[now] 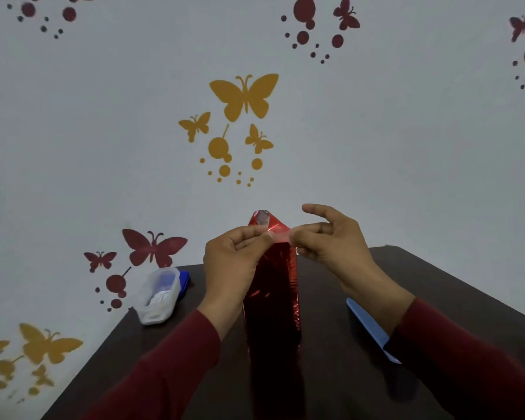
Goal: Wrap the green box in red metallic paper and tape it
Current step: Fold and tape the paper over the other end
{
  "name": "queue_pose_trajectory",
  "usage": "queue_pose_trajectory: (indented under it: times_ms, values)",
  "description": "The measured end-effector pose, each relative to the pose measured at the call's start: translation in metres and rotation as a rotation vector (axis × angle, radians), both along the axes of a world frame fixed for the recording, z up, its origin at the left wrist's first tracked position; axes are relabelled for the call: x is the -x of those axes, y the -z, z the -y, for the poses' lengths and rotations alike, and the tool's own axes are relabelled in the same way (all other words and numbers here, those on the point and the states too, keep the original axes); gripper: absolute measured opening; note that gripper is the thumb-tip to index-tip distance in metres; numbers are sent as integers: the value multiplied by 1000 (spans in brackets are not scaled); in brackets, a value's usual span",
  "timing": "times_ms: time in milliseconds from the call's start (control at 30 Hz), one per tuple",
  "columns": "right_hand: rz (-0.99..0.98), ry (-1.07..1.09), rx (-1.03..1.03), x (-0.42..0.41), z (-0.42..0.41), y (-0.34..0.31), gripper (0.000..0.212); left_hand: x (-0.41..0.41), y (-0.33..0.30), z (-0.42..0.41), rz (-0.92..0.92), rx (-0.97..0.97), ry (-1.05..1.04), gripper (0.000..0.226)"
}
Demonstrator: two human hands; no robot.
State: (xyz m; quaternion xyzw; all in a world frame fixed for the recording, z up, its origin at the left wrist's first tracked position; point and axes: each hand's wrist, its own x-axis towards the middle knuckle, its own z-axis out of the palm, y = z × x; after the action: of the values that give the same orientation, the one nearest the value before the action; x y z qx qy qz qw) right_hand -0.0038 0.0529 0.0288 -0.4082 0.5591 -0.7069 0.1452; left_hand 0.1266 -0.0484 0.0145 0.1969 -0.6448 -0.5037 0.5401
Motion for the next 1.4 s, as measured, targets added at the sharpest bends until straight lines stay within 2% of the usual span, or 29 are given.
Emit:
queue_pose_trajectory:
  times_ms: [167, 267, 400, 533, 600, 667, 900, 1233, 1400]
  values:
    - [-180, 14, -100, 2, 39, -20, 52, -6, 8, 31, -29, -47, -204, 8]
    - [-227, -26, -173, 12, 59, -36, 52, -7, 14, 51, -12, -112, -233, 13]
    - [-345, -116, -339, 25, 87, -53, 57, -1, 18, 71, 96, -210, -118, 28]
    - [-432, -214, -481, 34, 111, -61, 57, 10, 14, 75, 96, -379, 19, 4]
    - [-443, -238, -528, 38, 120, -61, 55, 12, 16, 76, 87, -423, 49, 12]
    - [-448, -249, -567, 41, 127, -61, 54, 14, 18, 77, 80, -436, 83, 22]
    - [-483, -228, -635, 42, 135, -61, 54, 19, 24, 79, 18, -464, 117, 19]
    - [-592, -112, -679, 38, 141, -57, 57, 18, 23, 78, 24, -456, 132, 17]
    - [-656, -51, -697, 35, 140, -55, 60, 21, 18, 80, 91, -435, 137, 31]
